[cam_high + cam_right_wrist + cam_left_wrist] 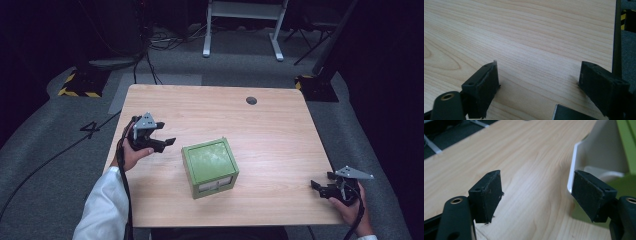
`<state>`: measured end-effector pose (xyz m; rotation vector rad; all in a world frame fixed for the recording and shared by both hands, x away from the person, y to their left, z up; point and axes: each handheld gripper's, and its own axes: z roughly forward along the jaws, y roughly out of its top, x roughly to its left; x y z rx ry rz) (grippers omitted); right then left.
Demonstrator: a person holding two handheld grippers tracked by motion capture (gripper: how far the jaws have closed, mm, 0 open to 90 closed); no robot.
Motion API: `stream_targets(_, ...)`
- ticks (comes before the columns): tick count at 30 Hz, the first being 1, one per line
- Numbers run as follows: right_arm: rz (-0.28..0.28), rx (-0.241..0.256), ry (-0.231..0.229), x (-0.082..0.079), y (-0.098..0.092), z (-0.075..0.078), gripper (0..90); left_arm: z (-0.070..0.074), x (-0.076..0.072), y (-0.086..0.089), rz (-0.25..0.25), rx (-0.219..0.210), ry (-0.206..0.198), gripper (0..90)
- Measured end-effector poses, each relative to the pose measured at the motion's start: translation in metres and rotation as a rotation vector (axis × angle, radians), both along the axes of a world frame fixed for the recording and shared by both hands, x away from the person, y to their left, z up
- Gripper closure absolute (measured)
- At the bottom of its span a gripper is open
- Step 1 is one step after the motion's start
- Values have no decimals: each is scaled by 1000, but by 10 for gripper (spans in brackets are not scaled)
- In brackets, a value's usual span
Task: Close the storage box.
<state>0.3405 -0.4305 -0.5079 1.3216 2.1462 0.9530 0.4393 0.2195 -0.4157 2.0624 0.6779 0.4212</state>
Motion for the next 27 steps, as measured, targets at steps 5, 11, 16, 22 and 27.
stream_targets(5, 0, 1, 1, 0, 0, 0, 163, 14, 12, -7, -50, -25, 20, 246)
stream_targets(11, 0, 1, 1, 0, 0, 0, 163, 25, 21, -25, -110, 34, 43, 245)
stream_targets(16, -1, 1, 1, 0, 0, 0, 163, 29, 31, -44, -142, 69, 71, 232)
stream_targets(22, 0, 1, 1, 0, 0, 0, 163, 25, 44, -65, -198, 135, 119, 232)
stream_targets(27, 0, 1, 1, 0, 0, 0, 163, 18, 49, -84, -234, 202, 150, 232)
